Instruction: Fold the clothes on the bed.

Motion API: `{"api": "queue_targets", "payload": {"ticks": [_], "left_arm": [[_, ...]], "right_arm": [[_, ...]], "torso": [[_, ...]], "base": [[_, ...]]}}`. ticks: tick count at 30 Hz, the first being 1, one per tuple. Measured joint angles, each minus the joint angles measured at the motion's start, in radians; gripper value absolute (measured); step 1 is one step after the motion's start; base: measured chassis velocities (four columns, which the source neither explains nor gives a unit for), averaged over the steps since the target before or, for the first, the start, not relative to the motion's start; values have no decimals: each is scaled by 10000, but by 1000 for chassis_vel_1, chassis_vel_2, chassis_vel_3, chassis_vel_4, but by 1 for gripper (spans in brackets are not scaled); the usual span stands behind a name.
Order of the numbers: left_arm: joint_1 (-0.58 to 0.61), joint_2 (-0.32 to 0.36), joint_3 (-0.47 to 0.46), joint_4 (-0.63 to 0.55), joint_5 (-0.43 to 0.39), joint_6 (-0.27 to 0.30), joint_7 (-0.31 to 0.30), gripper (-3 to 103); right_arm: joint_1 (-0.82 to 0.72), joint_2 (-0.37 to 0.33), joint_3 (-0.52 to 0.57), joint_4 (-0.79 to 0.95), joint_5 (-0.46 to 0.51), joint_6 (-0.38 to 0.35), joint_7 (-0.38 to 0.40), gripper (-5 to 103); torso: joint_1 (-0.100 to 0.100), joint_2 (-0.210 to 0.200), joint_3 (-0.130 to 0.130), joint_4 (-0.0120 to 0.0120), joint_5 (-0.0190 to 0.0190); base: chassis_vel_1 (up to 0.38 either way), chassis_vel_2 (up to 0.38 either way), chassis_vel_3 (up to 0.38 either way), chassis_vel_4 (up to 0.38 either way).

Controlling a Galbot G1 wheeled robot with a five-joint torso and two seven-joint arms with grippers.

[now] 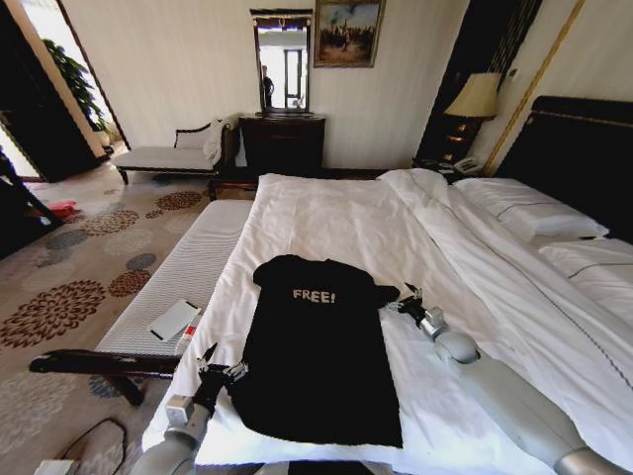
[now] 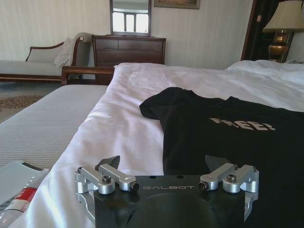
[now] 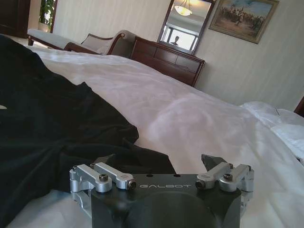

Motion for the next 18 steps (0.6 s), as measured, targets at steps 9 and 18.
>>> {"api": "queue_targets", "payload": {"ticks": [9,18], "left_arm": [[35,-48,17,13,-13,-17,17,100],[96,-102,-29,70,16,-88,71,100]], "right_arm": [[511,-180,-505,-491,80,-23,32,68],[532,-291,-749,-519,113,-41,-52,35]], "torso": [[0,0,0,0,0],[1,0,0,-1,1]], "base": [[0,0,0,0],[0,0,0,0]]}}
